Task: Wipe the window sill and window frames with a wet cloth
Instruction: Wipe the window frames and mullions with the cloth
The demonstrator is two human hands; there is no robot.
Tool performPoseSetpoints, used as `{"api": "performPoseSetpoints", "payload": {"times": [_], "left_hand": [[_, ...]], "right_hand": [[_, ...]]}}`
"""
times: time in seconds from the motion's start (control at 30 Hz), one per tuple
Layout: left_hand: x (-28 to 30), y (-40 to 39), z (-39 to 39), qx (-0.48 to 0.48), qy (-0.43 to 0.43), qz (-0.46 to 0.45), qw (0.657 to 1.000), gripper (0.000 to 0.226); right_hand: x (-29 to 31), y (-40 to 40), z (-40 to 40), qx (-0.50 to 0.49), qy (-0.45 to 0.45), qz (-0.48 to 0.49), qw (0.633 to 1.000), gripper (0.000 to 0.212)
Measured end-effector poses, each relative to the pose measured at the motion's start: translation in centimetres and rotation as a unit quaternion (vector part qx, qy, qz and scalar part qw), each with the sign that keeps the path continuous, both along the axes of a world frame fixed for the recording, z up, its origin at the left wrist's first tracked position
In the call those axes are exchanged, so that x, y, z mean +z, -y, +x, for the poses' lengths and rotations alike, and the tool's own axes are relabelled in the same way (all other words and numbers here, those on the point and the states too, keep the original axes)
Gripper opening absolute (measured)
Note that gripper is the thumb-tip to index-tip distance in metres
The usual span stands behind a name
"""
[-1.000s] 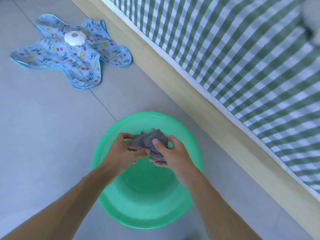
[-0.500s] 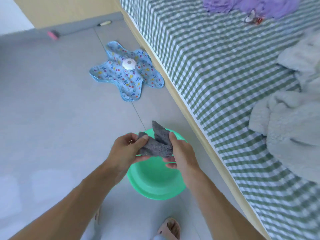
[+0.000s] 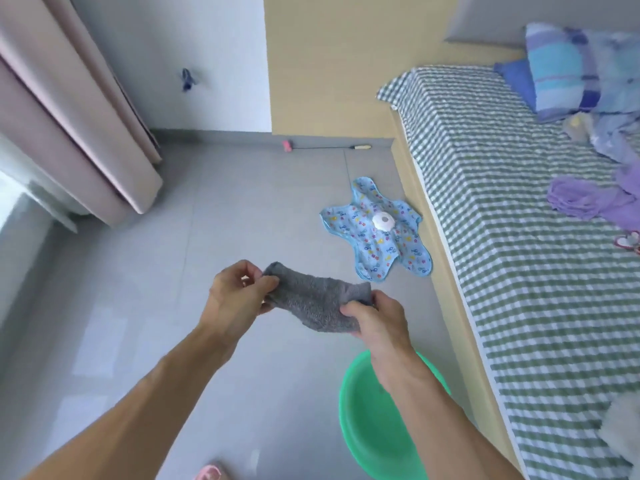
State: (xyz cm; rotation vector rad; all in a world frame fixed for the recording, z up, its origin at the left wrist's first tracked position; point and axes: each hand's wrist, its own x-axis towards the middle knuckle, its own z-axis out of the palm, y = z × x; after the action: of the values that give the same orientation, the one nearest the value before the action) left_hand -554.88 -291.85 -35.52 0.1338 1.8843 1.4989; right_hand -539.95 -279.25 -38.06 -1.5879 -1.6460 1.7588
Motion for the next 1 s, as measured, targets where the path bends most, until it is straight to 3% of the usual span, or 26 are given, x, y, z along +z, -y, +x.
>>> {"api": "performPoseSetpoints", "payload": {"times": [0.1,0.23,0.33,0.4,0.43,0.53,0.6,0.77,0.83,0.9,1.0], "left_hand": [[1.9,4.3,-7.0,-0.007,-0.013,-0.039,0.999,0.020],[4.2,9.5,-14.0,-0.110,-0.146,-0.196,0.963,0.047],[6.6,12.1,-18.0,-0.209,-0.208,-0.154,0.943,0.070],[7.8,13.2,-20.5,-0.204,-0.207,-0.111,0.950,0.071],[8.2,13.5,-21.6,-0.190,-0.206,-0.102,0.955,0.066],[10.4,15.3,-25.8,-0.159,-0.238,-0.132,0.949,0.017],[12.2,16.5,-29.1,-0.157,-0.237,-0.147,0.947,0.035],[16.9,18.8,-38.0,-0.137,-0.281,-0.209,0.927,0.025],[18.4,20.3,-41.1,-0.123,-0.316,-0.254,0.906,0.038],[19.9,22.1,-43.9,-0.071,-0.327,-0.259,0.906,0.048],[23.5,26.1,-49.6,0.001,-0.348,-0.293,0.890,0.024]], "right_hand": [[2.8,2.7,-6.3,0.094,-0.014,0.096,0.991,0.011],[6.6,6.1,-15.3,0.259,-0.048,0.180,0.948,0.014],[9.9,9.0,-22.6,0.403,-0.050,0.209,0.890,0.021],[11.8,10.2,-26.6,0.453,-0.054,0.229,0.860,0.018],[12.5,10.5,-28.0,0.459,-0.056,0.231,0.856,0.016],[14.1,10.8,-32.8,0.456,-0.067,0.241,0.854,0.029],[15.1,11.1,-36.4,0.467,-0.072,0.262,0.841,0.038],[19.2,12.7,-47.7,0.496,-0.119,0.284,0.812,0.033],[20.8,13.7,-52.1,0.489,-0.146,0.287,0.810,0.032],[22.3,14.8,-55.7,0.483,-0.152,0.294,0.811,0.029],[24.8,17.3,-62.2,0.464,-0.165,0.305,0.815,0.033]]}}
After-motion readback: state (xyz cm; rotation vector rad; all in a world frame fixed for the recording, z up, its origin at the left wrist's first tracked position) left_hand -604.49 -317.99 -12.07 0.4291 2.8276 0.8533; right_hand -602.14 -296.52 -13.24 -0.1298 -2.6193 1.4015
